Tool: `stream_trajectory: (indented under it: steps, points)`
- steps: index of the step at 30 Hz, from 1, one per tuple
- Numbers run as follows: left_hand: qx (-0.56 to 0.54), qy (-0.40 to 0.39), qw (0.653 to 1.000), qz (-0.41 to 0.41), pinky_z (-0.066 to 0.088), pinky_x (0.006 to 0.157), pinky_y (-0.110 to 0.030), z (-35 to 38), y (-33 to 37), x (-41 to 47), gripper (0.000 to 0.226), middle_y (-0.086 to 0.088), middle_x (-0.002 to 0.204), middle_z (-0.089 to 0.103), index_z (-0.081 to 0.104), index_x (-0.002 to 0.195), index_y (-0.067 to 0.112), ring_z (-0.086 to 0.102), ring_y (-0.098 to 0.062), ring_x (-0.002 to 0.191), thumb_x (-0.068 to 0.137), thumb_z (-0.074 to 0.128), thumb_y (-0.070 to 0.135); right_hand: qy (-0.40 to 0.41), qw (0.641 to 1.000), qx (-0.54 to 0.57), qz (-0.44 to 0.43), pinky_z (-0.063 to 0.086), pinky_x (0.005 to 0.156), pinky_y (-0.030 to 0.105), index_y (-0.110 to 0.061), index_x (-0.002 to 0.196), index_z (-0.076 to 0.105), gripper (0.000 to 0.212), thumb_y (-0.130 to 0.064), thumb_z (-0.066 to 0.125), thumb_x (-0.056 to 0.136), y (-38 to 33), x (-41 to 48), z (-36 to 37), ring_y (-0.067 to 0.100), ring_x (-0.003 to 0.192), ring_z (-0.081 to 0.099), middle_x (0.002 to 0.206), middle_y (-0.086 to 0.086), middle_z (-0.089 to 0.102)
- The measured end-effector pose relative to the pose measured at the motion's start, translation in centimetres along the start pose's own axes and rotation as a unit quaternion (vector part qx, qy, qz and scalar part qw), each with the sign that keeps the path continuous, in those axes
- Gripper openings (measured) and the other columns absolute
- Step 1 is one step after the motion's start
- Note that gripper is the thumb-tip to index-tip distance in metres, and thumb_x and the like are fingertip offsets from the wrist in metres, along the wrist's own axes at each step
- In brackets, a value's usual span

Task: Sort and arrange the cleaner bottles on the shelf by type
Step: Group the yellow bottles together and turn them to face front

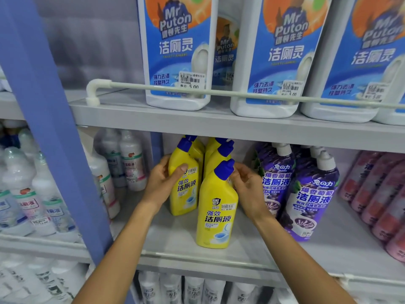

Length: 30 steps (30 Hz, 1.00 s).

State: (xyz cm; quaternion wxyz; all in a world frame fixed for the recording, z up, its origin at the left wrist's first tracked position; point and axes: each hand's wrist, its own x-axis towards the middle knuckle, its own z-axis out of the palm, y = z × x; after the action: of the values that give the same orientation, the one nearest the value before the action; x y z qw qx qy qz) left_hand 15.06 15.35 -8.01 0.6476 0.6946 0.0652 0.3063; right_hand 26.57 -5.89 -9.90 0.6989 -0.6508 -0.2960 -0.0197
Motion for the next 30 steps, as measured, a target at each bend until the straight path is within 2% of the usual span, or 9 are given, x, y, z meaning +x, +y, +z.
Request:
stream_trajectory:
  steps: [3, 6, 8, 10, 13, 16, 21, 26, 30]
  points:
    - [0.062, 0.071, 0.996, 0.007, 0.055, 0.073, -0.015, 0.0, -0.6, -0.7, 0.049, 0.003, 0.103, 0.075, 0.064, 0.12, 0.017, 0.071, 0.002, 0.087, 0.078, 0.088, 0.02, 0.018, 1.0, -0.016, -0.019, 0.057, 0.088, 0.026, -0.017, 0.131, 0.063, 0.05, -0.036, 0.074, 0.086, 0.5, -0.6, 0.6, 0.009, 0.109, 0.071, 0.119, -0.006, 0.074]
    - [0.113, 0.077, 0.99, 0.018, 0.052, 0.065, -0.009, -0.4, -1.3, -1.4, 0.032, 0.006, 0.091, 0.072, 0.066, 0.108, 0.015, 0.068, 0.009, 0.073, 0.082, 0.084, 0.008, 0.031, 0.997, -0.058, -0.047, 0.058, 0.087, 0.026, -0.038, 0.125, 0.061, 0.049, -0.061, 0.074, 0.083, 0.9, -1.0, 0.7, 0.007, 0.108, 0.071, 0.12, -0.012, 0.071]
    - [0.134, 0.059, 0.989, 0.031, 0.053, 0.064, -0.011, -0.7, -1.4, -1.5, 0.022, 0.012, 0.08, 0.074, 0.067, 0.095, 0.022, 0.068, 0.008, 0.072, 0.084, 0.081, 0.009, 0.032, 0.991, -0.106, -0.078, 0.059, 0.088, 0.032, -0.037, 0.127, 0.062, 0.055, -0.072, 0.064, 0.085, 1.1, -1.0, 0.5, 0.013, 0.106, 0.072, 0.12, -0.011, 0.071]
    - [0.144, 0.038, 0.988, 0.042, 0.053, 0.067, -0.011, -1.0, -1.3, -1.0, 0.024, 0.02, 0.08, 0.074, 0.067, 0.094, 0.029, 0.068, 0.008, 0.075, 0.087, 0.078, 0.009, 0.028, 0.982, -0.155, -0.108, 0.059, 0.087, 0.034, -0.025, 0.133, 0.062, 0.06, -0.068, 0.057, 0.092, 1.1, -0.7, 0.4, 0.018, 0.099, 0.073, 0.114, -0.01, 0.073]
    - [0.139, 0.019, 0.989, 0.051, 0.053, 0.073, -0.01, -1.0, -1.6, -0.2, 0.022, 0.013, 0.096, 0.075, 0.07, 0.11, 0.017, 0.069, 0.008, 0.082, 0.092, 0.073, 0.006, 0.047, 0.969, -0.213, -0.119, 0.056, 0.075, 0.032, -0.015, 0.138, 0.059, 0.062, -0.06, 0.052, 0.096, 1.0, -0.4, 0.7, 0.023, 0.083, 0.071, 0.096, 0.006, 0.077]
    - [0.132, 0.005, 0.99, 0.057, 0.052, 0.08, -0.012, -0.8, -2.1, 0.4, 0.028, 0.008, 0.11, 0.074, 0.066, 0.124, 0.007, 0.071, 0.005, 0.095, 0.097, 0.066, 0.003, 0.054, 0.965, -0.227, -0.115, 0.047, 0.065, 0.011, -0.012, 0.144, 0.054, 0.055, -0.044, 0.056, 0.099, 1.0, -0.3, 1.1, 0.012, 0.082, 0.069, 0.096, 0.004, 0.076]
    - [0.114, -0.012, 0.992, 0.06, 0.056, 0.097, -0.028, -0.6, -3.5, 0.6, 0.044, 0.004, 0.125, 0.073, 0.056, 0.141, 0.01, 0.07, -0.012, 0.115, 0.099, 0.062, 0.0, 0.034, 0.971, -0.209, -0.11, 0.048, 0.077, 0.008, -0.009, 0.148, 0.049, 0.057, -0.039, 0.056, 0.099, 1.3, -0.1, 1.3, 0.003, 0.092, 0.069, 0.111, -0.002, 0.074]
    - [0.119, 0.001, 0.991, 0.058, 0.056, 0.101, -0.043, -0.4, -4.0, 0.5, 0.049, 0.002, 0.128, 0.072, 0.055, 0.142, 0.017, 0.069, -0.016, 0.117, 0.097, 0.066, 0.004, 0.031, 0.968, -0.225, -0.105, 0.041, 0.073, 0.001, -0.005, 0.147, 0.048, 0.053, -0.031, 0.059, 0.102, 1.3, 0.0, 1.5, -0.017, 0.086, 0.064, 0.105, -0.005, 0.07]
    - [0.157, 0.011, 0.987, 0.045, 0.057, 0.099, -0.048, 0.1, -5.0, 0.3, 0.067, 0.009, 0.129, 0.071, 0.042, 0.152, 0.027, 0.07, -0.013, 0.114, 0.091, 0.07, 0.029, 0.039, 0.966, -0.233, -0.099, 0.046, 0.078, 0.004, -0.005, 0.147, 0.05, 0.05, -0.025, 0.061, 0.103, 1.3, 0.0, 1.4, -0.018, 0.091, 0.064, 0.108, -0.009, 0.07]
